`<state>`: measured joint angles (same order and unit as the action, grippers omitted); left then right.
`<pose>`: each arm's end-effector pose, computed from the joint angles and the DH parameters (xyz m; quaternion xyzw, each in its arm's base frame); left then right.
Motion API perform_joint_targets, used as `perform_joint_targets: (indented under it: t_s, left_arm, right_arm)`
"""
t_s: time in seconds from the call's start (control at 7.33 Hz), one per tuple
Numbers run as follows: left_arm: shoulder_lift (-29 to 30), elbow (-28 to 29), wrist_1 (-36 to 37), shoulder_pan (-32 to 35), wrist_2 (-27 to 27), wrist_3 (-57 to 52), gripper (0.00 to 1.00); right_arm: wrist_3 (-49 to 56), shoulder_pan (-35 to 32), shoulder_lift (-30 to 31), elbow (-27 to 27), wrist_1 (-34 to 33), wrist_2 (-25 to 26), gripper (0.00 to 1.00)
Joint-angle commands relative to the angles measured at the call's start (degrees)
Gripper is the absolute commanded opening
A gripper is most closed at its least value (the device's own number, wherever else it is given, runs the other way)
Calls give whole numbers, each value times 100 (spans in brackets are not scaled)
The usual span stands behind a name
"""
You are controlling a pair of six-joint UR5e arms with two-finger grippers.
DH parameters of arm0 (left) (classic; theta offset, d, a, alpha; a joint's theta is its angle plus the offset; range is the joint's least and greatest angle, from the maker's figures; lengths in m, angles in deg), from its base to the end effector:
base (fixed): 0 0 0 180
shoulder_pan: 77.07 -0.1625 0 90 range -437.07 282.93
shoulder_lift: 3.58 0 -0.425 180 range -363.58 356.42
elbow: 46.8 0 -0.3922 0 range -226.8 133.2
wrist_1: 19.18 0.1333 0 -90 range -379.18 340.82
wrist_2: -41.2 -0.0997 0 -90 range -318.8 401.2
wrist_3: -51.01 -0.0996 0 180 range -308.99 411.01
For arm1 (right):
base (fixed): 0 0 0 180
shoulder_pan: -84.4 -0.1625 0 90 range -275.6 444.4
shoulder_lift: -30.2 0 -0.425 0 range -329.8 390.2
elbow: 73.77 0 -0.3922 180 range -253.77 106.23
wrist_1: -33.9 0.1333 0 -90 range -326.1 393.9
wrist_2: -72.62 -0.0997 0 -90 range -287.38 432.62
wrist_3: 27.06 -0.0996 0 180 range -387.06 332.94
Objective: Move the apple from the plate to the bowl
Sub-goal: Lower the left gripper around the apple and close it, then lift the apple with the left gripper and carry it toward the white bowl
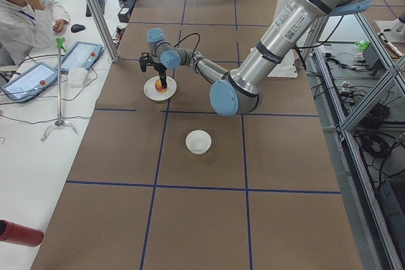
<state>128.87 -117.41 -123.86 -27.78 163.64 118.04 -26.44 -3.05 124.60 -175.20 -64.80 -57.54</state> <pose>0.4469 -0.6418 0.3279 -0.0304 0.4067 -0.1189 0.9053 0.0488 -0.4567 0.6172 -0.0195 -0.3430 -0.0210 0.9389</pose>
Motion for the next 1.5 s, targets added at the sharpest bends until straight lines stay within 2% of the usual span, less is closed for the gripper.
perform_joint_targets:
  t_s: [0.0,0.27,0.41,0.55,0.68,0.82,0.95,1.09,1.23,1.36]
  left_arm:
    - [272,529,-174,-25,-1,38,100]
    - [291,776,-420,-156,-45,38,99]
    - [291,795,-508,-165,-45,47,96]
    - [282,821,-518,-157,-37,29,78]
    - [273,812,-509,-139,-37,-32,43]
    - [273,786,-500,-8,-10,-32,23]
    - [195,595,-439,271,207,-50,11]
    - [-293,-69,-343,413,627,-163,10]
    - [-1064,-1224,-133,536,684,-486,10]
    - [-1654,-2123,182,625,675,-924,10]
  right_arm:
    - [0,0,0,0,0,0,100]
    - [0,0,0,0,0,0,100]
    - [0,0,0,0,0,0,100]
    - [0,0,0,0,0,0,100]
    - [0,0,0,0,0,-9,100]
    - [0,0,0,0,0,0,100]
    - [9,0,0,0,9,0,100]
    - [0,0,0,0,0,0,100]
    - [0,0,0,0,0,0,100]
    - [0,0,0,0,0,0,100]
